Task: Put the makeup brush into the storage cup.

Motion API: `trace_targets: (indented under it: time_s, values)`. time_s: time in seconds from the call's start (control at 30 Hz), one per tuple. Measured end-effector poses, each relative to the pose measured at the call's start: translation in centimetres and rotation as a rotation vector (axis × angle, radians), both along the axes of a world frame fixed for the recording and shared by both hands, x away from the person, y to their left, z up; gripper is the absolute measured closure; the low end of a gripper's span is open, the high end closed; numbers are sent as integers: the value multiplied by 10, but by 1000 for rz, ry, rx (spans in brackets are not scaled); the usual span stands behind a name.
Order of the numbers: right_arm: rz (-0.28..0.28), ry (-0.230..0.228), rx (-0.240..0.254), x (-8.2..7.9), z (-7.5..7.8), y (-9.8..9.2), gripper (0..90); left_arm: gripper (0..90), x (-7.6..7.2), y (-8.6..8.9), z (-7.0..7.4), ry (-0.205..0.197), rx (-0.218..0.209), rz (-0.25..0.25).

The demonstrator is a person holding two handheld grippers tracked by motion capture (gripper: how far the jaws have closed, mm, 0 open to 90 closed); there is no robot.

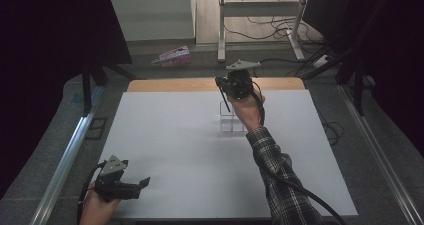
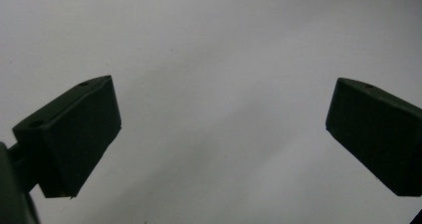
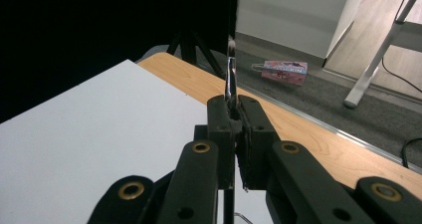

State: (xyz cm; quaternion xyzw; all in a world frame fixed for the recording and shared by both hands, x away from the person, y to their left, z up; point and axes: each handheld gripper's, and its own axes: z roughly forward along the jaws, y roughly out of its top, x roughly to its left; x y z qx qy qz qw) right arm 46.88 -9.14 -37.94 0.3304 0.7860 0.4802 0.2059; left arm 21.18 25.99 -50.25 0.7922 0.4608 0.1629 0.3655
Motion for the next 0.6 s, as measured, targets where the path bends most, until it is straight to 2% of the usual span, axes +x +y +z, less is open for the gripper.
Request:
trace_targets:
  time_s: [0.23, 0.6]
  values:
    - [-8, 12, -13, 3, -11, 0, 850, 14, 0, 0, 0, 3, 3, -4]
    - [-19, 29, -8, 5, -21, -4, 850, 14, 0, 0, 0, 5, 5, -5]
